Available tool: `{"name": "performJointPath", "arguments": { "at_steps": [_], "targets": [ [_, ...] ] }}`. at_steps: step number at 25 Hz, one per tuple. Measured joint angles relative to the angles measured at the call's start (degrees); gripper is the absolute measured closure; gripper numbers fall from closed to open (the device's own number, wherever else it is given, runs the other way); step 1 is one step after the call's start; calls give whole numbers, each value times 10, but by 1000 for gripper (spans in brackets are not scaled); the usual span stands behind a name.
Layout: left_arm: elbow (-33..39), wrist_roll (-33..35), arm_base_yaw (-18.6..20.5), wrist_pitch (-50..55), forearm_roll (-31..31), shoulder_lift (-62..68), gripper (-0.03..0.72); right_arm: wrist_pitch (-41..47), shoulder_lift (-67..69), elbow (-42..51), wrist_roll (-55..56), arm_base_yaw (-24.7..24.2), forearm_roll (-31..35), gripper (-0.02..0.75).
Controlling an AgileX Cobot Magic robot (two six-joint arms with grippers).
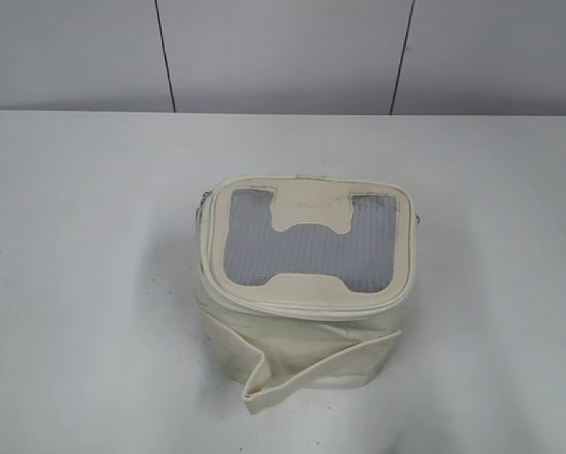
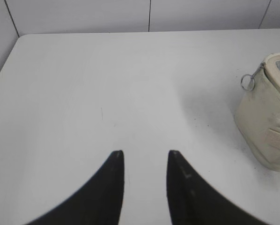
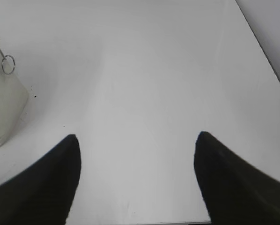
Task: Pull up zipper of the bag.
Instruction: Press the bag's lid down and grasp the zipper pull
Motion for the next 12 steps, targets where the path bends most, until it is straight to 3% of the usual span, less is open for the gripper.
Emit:
{"name": "performJointPath", "arguments": {
  "at_steps": [12],
  "targets": [
    [0,0,0,-2,-30,9,447,-1,32,0,-1,0,1,151]
  ]
}}
